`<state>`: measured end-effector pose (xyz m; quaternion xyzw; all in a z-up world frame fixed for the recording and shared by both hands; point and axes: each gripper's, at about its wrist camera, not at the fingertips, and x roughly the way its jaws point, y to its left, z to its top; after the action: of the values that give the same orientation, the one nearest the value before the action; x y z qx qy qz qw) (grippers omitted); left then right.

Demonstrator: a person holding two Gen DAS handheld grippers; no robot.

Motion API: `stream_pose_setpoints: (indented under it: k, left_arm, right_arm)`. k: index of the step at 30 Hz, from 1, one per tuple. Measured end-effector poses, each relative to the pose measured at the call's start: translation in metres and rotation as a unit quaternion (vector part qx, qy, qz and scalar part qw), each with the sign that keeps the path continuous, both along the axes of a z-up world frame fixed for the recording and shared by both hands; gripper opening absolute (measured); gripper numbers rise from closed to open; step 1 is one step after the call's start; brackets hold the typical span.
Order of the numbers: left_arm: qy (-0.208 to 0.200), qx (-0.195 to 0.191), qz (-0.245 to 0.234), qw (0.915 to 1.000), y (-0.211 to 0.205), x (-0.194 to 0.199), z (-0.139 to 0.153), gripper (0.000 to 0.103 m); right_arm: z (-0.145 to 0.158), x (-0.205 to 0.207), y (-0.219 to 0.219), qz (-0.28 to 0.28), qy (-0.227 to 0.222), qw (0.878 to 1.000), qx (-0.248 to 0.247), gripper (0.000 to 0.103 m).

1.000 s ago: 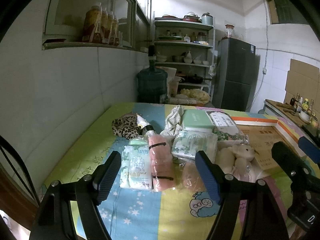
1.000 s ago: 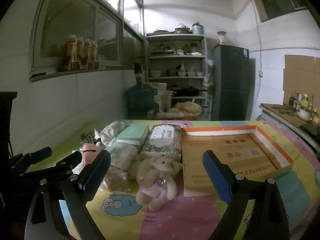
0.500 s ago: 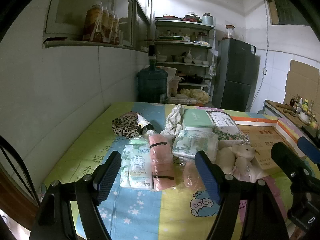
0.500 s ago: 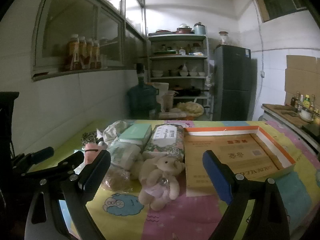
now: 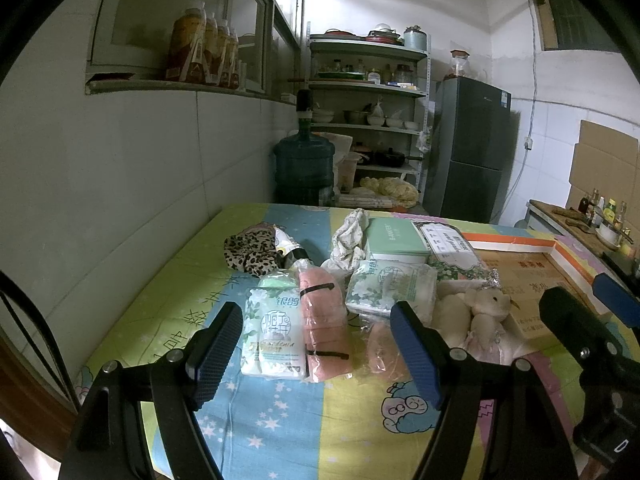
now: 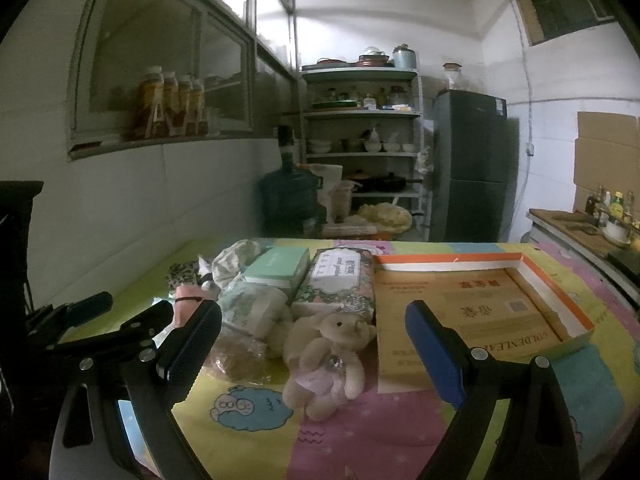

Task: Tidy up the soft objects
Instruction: 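Grasp the green-leaf tissue pack with the left tool while the right tool grasps a clear wipes pack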

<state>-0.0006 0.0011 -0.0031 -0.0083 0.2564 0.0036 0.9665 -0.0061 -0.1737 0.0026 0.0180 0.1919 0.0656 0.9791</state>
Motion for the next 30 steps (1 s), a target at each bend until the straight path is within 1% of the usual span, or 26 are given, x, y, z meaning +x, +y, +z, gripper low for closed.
stream_pose_setpoints:
  k: [12,19,30]
  left_arm:
    - [0.001,-0.002,0.000,1.0000,0.000,0.000,0.000,0.076]
    - [0.005,-0.009,0.005,0.9999,0.004,-0.004,-0.004,0.076]
    - [0.021,-0.040,0.027,0.9986,0.035,0.002,-0.018,0.076]
  right_arm:
    - [-0.001,0.002,0.004,0.005,0.002,1.000,-0.002,0.094]
    - [-0.004,0.004,0.009,0.016,0.007,1.000,0.001,0.094]
    - [-0.016,0.016,0.022,0.045,0.028,0.999,0.001,0.094]
